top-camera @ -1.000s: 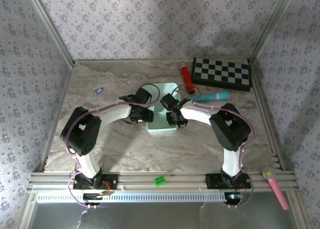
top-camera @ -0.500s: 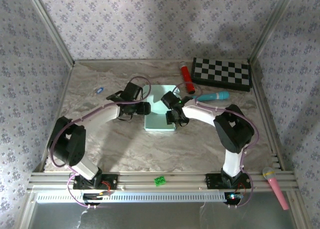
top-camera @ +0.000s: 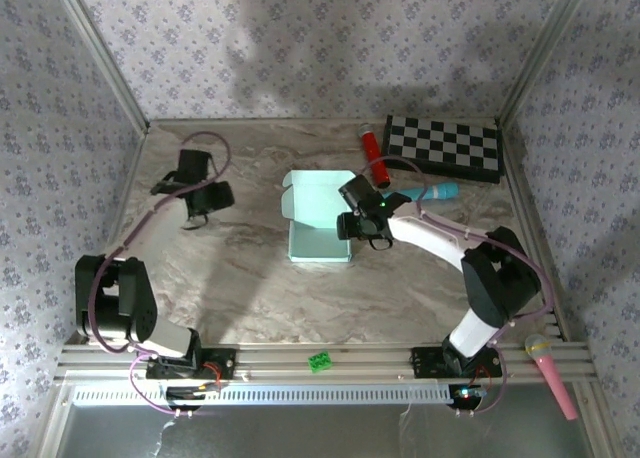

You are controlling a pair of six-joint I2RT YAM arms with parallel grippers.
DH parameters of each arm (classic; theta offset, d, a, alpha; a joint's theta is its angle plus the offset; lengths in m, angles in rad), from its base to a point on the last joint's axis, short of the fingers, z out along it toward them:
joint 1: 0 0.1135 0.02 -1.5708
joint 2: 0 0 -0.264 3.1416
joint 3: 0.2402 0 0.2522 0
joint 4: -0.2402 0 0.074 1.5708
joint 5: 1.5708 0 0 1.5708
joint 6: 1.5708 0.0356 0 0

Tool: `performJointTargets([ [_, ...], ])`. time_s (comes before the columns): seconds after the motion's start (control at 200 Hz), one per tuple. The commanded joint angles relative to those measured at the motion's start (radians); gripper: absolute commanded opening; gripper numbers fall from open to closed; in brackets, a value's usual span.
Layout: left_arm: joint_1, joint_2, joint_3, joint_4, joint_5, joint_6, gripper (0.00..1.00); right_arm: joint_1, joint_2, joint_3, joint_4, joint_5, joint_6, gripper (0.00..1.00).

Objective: Fold the paper box

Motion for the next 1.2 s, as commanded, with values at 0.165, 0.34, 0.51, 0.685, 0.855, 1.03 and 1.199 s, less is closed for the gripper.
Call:
performJointTargets([
  [0.165,0.205,0.182,0.165,0.009,-0.025,0.044,0.63,-0.042,-0.106,-0.075,-0.003,0.014,-0.017,0.67],
  [0.34,0.246,0.364,0.325,-0.012,0.014,0.061,0.48,-0.061,-0.132,-0.108,0.001,0.016,-0.012,0.66],
  [0.51,0.266,0.489,0.433,-0.029,0.083,0.081,0.32,-0.068,-0.141,-0.129,0.015,0.017,-0.003,0.66],
  [0.685,0.271,0.577,0.505,-0.052,0.115,0.114,0.31,-0.072,-0.136,-0.138,0.017,0.011,0.006,0.66],
  [0.855,0.272,0.636,0.577,-0.085,0.136,0.129,0.31,-0.073,-0.128,-0.133,0.014,0.006,0.004,0.66],
  [1.03,0.272,0.698,0.644,-0.141,0.109,0.124,0.31,-0.071,-0.125,-0.131,0.012,0.009,0.004,0.66],
  [1.199,0.272,0.735,0.676,-0.159,0.133,0.123,0.3,-0.067,-0.124,-0.134,0.004,0.016,0.009,0.66],
])
